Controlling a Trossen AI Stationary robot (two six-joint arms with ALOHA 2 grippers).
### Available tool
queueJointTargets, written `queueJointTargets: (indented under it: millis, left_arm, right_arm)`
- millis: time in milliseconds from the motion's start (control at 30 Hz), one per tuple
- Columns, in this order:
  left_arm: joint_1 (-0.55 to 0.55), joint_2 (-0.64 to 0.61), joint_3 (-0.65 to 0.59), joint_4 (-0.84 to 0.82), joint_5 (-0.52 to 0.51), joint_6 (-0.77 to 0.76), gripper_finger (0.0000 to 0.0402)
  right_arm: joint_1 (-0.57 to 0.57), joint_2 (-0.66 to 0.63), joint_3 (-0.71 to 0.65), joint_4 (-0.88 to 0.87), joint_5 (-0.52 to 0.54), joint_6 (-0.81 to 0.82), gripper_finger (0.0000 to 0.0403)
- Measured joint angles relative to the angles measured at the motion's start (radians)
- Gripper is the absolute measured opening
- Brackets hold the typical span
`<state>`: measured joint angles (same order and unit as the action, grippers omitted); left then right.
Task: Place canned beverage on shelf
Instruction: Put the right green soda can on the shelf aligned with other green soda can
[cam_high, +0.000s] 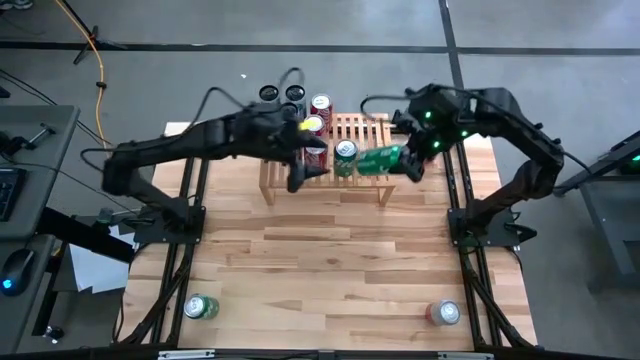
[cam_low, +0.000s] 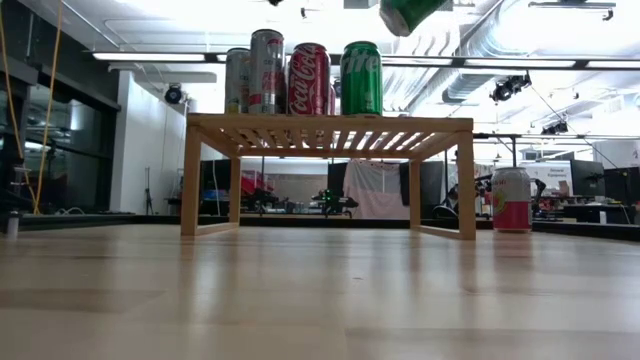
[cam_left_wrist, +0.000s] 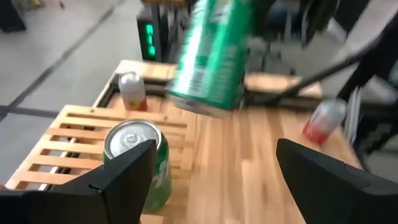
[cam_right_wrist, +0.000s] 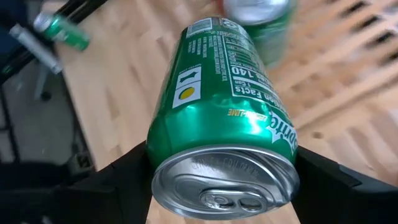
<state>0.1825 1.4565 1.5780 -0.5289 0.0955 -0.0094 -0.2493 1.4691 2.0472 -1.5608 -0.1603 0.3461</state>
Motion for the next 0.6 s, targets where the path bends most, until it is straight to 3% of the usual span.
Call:
queueJointTargets:
  millis: [100,233,433,600]
  left_arm:
    - [-0.006,0.085,0.103,-0.085,0.030,0.052,0.0323]
    - [-0.018,0.150,0.165,-0.094,0.159,0.056,0.0323]
    - [-0.043,0.196,0.170,-0.097,0.270,0.048,0.0323]
    - [-0.064,0.222,0.170,-0.108,0.275,0.049,0.0323]
  right_arm:
    - [0.067,0.017,0.000,0.016,-0.009,0.012,0.0280]
    - [0.146,0.044,0.000,0.061,-0.006,0.023,0.0280]
    - [0.203,0.098,0.000,0.141,-0.001,0.019,0.0280]
    - [0.208,0.145,-0.001,0.152,-0.007,0.005,0.0280]
